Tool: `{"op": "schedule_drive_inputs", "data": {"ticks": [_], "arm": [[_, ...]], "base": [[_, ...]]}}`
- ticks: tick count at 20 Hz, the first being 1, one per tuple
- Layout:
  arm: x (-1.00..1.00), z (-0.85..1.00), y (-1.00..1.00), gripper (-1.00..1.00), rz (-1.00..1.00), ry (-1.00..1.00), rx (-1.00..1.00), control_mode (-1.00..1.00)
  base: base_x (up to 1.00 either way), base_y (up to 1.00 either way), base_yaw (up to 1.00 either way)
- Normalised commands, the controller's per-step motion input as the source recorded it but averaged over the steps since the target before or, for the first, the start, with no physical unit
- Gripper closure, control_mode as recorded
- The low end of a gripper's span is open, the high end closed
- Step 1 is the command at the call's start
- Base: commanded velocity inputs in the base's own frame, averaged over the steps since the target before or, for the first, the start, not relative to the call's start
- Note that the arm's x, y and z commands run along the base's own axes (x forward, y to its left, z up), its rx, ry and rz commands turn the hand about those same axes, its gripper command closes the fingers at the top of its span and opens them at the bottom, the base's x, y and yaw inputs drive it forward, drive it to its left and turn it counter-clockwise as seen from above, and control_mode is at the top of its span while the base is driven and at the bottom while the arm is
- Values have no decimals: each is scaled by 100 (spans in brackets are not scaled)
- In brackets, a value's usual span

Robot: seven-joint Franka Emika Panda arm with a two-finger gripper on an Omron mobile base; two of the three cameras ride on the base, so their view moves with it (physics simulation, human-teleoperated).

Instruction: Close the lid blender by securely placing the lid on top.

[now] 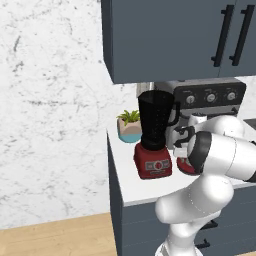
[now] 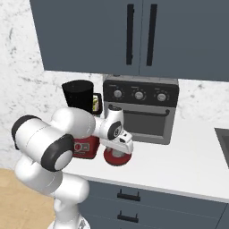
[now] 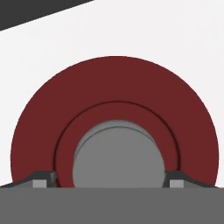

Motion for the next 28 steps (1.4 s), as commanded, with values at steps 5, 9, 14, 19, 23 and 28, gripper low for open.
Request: {"op": "schedule_drive_inputs", "data": {"ticks": [5, 9, 14, 19, 23, 28], "arm": [[0, -11, -5, 100, 0, 0, 0, -100], [0, 0, 0, 100, 0, 0, 0, -100], [0, 0, -1, 100, 0, 0, 0, -100], [-5, 3, -5, 100, 0, -1, 0, -100], [-15, 33, -10, 100, 0, -8, 2, -100], [-26, 77, -6, 100, 0, -14, 1, -100]], "base": [[0, 0, 0], [0, 0, 0], [0, 0, 0], [0, 0, 0], [0, 0, 0], [0, 0, 0]]}}
